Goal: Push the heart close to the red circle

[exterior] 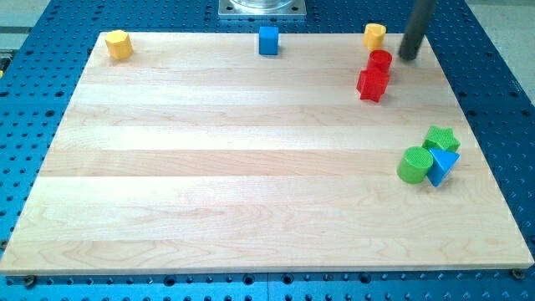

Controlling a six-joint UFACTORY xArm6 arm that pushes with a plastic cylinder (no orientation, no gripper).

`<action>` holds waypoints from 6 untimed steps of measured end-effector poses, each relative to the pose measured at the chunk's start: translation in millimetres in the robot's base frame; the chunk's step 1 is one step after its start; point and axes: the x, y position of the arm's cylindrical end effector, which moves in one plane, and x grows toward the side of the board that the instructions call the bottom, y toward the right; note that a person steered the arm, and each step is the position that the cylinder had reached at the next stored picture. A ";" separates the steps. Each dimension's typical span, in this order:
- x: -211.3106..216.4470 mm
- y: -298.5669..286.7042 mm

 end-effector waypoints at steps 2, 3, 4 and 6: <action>-50.4 -50.9; -33.4 -89.9; -10.5 -62.7; -9.7 -48.3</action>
